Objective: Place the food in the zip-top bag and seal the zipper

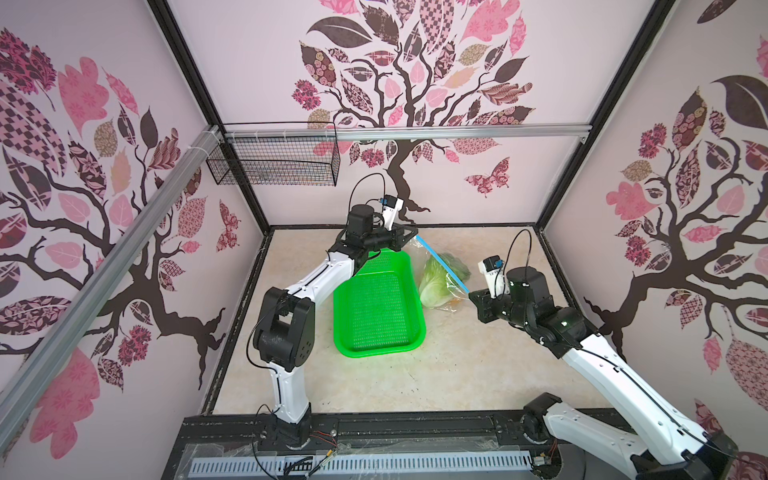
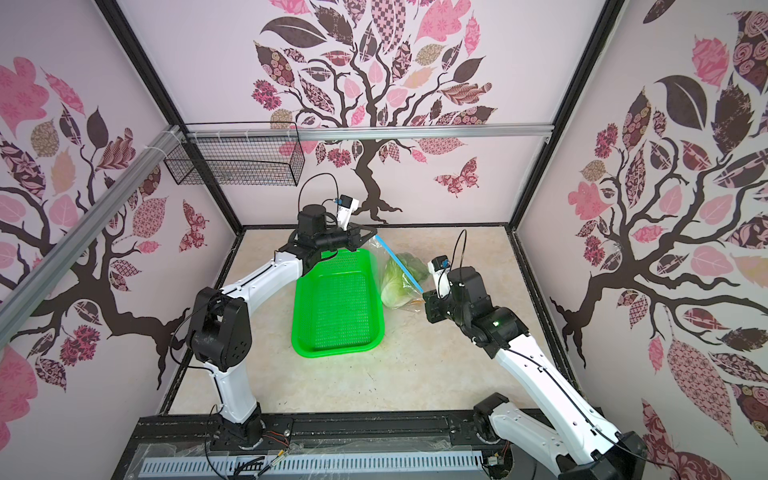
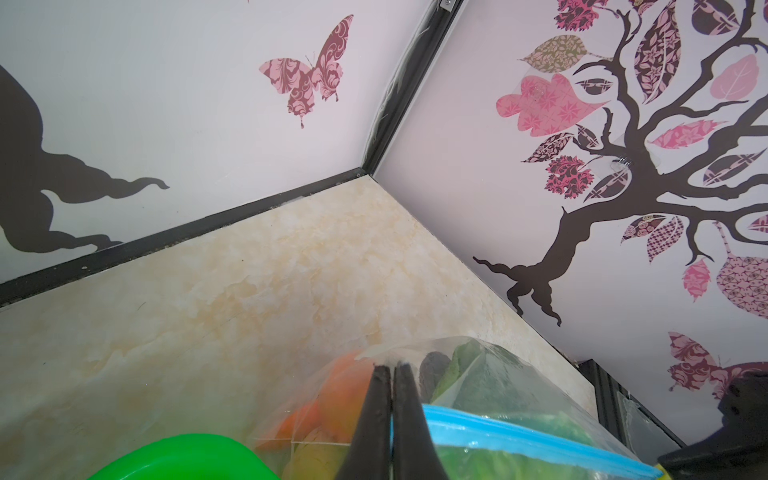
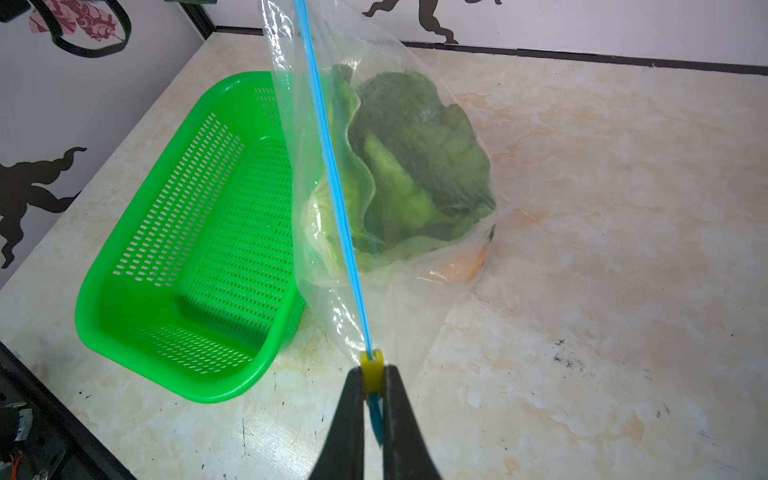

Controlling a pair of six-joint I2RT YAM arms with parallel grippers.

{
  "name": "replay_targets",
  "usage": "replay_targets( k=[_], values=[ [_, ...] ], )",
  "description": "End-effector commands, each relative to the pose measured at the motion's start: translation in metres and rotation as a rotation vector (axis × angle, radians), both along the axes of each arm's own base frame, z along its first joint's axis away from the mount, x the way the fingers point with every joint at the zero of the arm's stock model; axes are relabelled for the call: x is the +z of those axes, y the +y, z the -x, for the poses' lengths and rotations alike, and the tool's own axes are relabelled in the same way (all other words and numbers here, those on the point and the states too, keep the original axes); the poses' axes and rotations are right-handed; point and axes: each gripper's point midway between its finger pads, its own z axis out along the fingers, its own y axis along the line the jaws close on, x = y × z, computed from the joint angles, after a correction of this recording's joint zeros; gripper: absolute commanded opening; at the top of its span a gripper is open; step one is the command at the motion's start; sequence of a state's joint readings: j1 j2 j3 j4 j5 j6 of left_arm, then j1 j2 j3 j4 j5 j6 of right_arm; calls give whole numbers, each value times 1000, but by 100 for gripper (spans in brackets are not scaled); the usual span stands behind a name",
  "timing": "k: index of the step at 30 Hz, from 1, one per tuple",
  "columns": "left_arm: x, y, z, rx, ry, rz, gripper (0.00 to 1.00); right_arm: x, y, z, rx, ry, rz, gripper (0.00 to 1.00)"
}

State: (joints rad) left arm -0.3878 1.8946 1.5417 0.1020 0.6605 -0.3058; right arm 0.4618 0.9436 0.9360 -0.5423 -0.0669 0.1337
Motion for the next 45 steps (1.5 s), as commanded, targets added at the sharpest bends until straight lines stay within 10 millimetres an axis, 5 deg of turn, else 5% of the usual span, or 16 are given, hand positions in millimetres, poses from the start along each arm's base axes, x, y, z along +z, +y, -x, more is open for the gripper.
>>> replay_targets(
  k=[1,12,19,24,31,38,45],
  values=[
    [28,28,-32,132,-100,1,0,-19,-19,20,-28,90,82,0],
    [31,21,-19,60,-104,44,0,0,-2,5,16,20,23,0],
    [35,6,9,-108,-99,138,0,42,9,-31,-12,-132,-24,43],
    [30,1,13,-138,-88,142,0,61,21,-62,-11,-224,-26,52],
    [27,-1,16,-148,-63,152,0,54,40,-110,25,-300,54,57],
    [26,-3,21,-150,-49,160,0,34,63,-128,104,-278,44,55],
    [31,-3,20,-143,-26,139,0,25,74,-136,125,-261,18,5]
  ],
)
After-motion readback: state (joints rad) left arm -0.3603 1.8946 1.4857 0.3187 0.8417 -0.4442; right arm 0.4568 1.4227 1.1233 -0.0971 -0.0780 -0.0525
